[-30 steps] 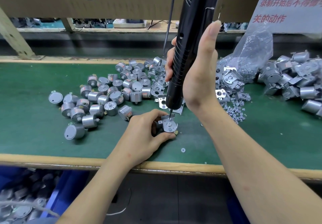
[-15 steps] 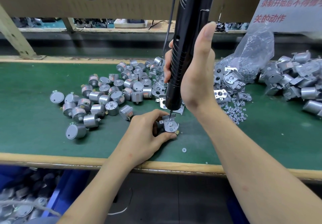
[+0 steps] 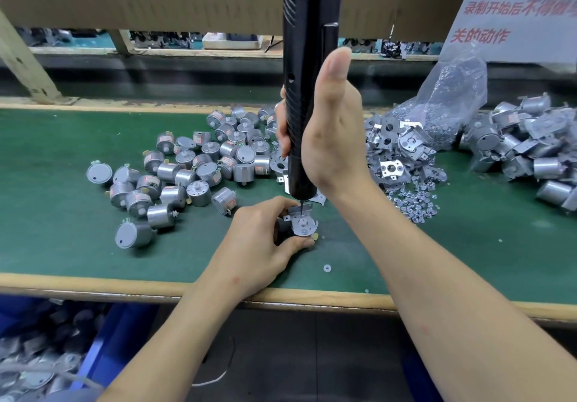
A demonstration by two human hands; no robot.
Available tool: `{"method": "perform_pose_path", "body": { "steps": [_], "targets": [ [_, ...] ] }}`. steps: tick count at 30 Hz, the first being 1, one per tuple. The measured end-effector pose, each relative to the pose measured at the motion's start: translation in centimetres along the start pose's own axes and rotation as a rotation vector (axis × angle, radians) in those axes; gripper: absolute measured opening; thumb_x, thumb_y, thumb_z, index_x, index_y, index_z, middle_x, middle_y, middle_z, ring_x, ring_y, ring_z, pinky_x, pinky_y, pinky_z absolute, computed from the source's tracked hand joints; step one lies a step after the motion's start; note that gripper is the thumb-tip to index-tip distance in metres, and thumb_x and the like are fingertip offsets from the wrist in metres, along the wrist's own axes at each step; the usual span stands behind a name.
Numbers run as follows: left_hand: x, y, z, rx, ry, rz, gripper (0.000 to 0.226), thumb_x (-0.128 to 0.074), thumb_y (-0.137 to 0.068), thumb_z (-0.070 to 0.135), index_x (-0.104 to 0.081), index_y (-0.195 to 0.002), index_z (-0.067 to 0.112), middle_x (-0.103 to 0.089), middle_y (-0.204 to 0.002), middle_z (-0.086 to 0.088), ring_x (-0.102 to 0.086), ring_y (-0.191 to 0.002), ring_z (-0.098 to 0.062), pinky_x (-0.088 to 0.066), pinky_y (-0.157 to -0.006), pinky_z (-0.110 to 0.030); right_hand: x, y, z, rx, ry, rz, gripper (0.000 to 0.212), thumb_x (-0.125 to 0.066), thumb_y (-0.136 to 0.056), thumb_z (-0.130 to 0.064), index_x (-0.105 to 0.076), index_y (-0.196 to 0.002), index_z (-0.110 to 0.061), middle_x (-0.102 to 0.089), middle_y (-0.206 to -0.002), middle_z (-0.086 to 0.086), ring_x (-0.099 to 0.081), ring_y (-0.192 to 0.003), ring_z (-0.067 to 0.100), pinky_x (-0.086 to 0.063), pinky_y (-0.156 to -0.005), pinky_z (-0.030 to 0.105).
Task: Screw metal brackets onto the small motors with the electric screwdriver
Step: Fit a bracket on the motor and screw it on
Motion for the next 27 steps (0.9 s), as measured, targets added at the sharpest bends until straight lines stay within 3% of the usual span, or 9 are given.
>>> {"method": "perform_pose_path", "body": {
  "steps": [3, 6, 12, 15, 17, 21, 23, 27],
  "targets": [
    [0.0, 0.0, -0.1, 0.007, 0.005, 0.0, 0.046, -0.082, -0.074, 0.045, -0.066, -0.11, 0.022, -0.054, -0.079, 0.028, -0.056, -0.076, 0.003, -0.036, -0.071, -0.001, 0.2, 0.1, -0.3, 0.018, -0.045, 0.005, 0.098, -0.024, -0.076, -0.082, -0.047, -0.077, 0.014, -0.051, -0.052, 0.007, -0.049, -0.041, 0.023, -0.041, -0.045, 0.027],
    [-0.1, 0.0, -0.2, 0.019, 0.014, 0.001, 0.045, -0.083, -0.074, 0.045, -0.065, -0.109, 0.023, -0.052, -0.077, 0.031, -0.053, -0.074, 0.014, -0.036, -0.071, -0.001, 0.4, 0.2, -0.5, 0.031, -0.055, 0.025, 0.098, -0.025, -0.077, -0.082, -0.049, -0.082, 0.013, -0.052, -0.054, 0.005, -0.05, -0.043, 0.022, -0.042, -0.045, 0.028],
    [0.0, 0.2, 0.0, 0.039, 0.019, 0.018, 0.043, -0.083, -0.074, 0.042, -0.065, -0.107, 0.023, -0.049, -0.073, 0.033, -0.051, -0.074, 0.018, -0.034, -0.067, 0.0, 1.2, 0.6, -0.6, 0.046, -0.001, 0.096, 0.098, -0.028, -0.078, -0.084, -0.047, -0.083, 0.012, -0.053, -0.057, 0.01, -0.053, -0.045, 0.022, -0.046, -0.045, 0.038],
    [0.0, 0.3, 0.2, 0.048, 0.021, 0.035, 0.042, -0.084, -0.073, 0.041, -0.065, -0.106, 0.023, -0.048, -0.066, 0.028, -0.051, -0.071, 0.016, -0.034, -0.064, -0.001, 1.8, 0.8, -0.4, 0.022, 0.049, 0.166, 0.085, -0.031, -0.09, -0.08, -0.046, -0.082, 0.004, -0.054, -0.058, 0.008, -0.053, -0.046, 0.02, -0.046, -0.045, 0.034],
    [0.0, 0.4, 0.2, 0.051, 0.017, 0.029, 0.043, -0.083, -0.074, 0.043, -0.065, -0.107, 0.023, -0.048, -0.068, 0.028, -0.051, -0.071, 0.016, -0.035, -0.065, -0.002, 2.2, 0.9, -0.2, 0.002, 0.098, 0.192, 0.062, -0.037, -0.097, -0.067, -0.048, -0.083, -0.008, -0.057, -0.061, 0.002, -0.056, -0.05, 0.018, -0.048, -0.05, 0.032],
    [0.0, 0.4, 0.3, 0.04, 0.01, 0.031, 0.039, -0.083, -0.074, 0.043, -0.065, -0.104, 0.024, -0.05, -0.063, 0.03, -0.051, -0.069, 0.013, -0.035, -0.062, -0.005, 3.3, 2.9, 0.8, -0.046, 0.273, 0.14, 0.025, -0.054, -0.103, -0.045, -0.055, -0.108, -0.02, -0.068, -0.084, 0.002, -0.067, -0.076, 0.02, -0.055, -0.073, 0.041],
    [0.0, 0.5, 0.6, 0.02, 0.007, 0.026, 0.038, -0.084, -0.074, 0.041, -0.066, -0.104, 0.025, -0.05, -0.063, 0.031, -0.051, -0.07, 0.014, -0.035, -0.063, -0.005, 5.0, 5.1, 1.9, -0.105, 0.342, 0.156, 0.027, -0.061, -0.102, -0.036, -0.056, -0.123, -0.02, -0.069, -0.096, -0.006, -0.067, -0.087, 0.013, -0.055, -0.079, 0.032],
    [0.4, 1.0, 2.5, -0.088, 0.015, 0.015, 0.042, -0.083, -0.076, 0.037, -0.065, -0.112, 0.023, -0.055, -0.09, 0.028, -0.051, -0.081, 0.015, -0.036, -0.075, -0.005, 8.3, 9.5, 3.5, -0.25, 0.385, 0.243, 0.048, -0.064, -0.1, -0.034, -0.05, -0.144, -0.019, -0.064, -0.127, -0.01, -0.065, -0.103, -0.005, -0.052, -0.085, 0.013]
  ]
}}
Point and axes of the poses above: each hand's wrist, its own y-axis away from the middle knuckle, its own x-axis out of the back of the hand, z = x × y, the point moved 10 cm from there along -y, towards the middle knuckle
